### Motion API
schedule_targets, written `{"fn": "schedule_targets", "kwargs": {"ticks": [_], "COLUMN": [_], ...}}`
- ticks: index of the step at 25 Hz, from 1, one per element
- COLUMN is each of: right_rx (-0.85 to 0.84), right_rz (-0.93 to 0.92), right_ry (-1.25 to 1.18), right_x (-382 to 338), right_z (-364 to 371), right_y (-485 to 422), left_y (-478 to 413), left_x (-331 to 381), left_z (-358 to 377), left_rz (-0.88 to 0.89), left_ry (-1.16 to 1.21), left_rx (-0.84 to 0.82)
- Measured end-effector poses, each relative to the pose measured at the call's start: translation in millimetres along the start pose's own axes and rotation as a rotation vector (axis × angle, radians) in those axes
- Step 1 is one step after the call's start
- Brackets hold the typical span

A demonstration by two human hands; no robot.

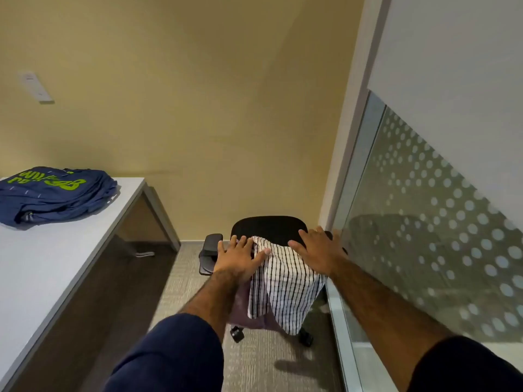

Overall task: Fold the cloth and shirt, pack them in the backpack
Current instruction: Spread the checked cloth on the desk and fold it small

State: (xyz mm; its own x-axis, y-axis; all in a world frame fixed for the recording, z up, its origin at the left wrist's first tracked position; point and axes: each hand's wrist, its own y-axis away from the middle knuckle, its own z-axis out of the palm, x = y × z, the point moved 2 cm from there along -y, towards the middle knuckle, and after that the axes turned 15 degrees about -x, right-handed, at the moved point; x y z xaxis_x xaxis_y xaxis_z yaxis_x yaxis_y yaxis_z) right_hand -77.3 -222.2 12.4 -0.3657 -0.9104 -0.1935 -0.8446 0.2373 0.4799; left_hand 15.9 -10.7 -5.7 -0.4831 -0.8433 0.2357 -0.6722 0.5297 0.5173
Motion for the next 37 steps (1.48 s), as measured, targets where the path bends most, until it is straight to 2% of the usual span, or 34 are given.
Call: {"fn": "schedule_targets", "kwargs": {"ticks": [6, 9, 13, 21, 27, 30, 37], "right_rx": [-0.086, -0.119, -0.07, -0.036, -0.088, -0.082, -0.047], "right_rz": [0.083, 0.036, -0.061, -0.158, -0.109, -0.122, -0.125], "right_ry": [0.013, -0.026, -0.114, -0.174, -0.093, -0.082, -0.102], "right_x": [8.6, 4.0, -11.2, -45.5, -49.5, -50.9, -55.2], "right_z": [18.0, 26.9, 30.0, 32.8, 35.3, 36.5, 33.7], "right_y": [-9.3, -13.1, -22.2, -18.2, -20.3, -20.5, -17.8], "left_y": [-16.4, -16.7, -20.1, -23.5, -25.4, -23.1, -24.7], "left_x": [-25.0, -19.9, -15.1, -0.1, 9.2, 18.9, 20.0], "left_z": [0.6, 4.3, 6.2, 10.3, 0.4, -7.0, -4.3], "left_rz": [-0.138, -0.106, -0.043, -0.047, -0.058, -0.043, -0.045], "left_ry": [0.068, 0.052, 0.06, 0.095, 0.134, 0.217, 0.217], "left_rx": [-0.003, 0.017, 0.016, -0.023, -0.062, 0.007, 0.098]}}
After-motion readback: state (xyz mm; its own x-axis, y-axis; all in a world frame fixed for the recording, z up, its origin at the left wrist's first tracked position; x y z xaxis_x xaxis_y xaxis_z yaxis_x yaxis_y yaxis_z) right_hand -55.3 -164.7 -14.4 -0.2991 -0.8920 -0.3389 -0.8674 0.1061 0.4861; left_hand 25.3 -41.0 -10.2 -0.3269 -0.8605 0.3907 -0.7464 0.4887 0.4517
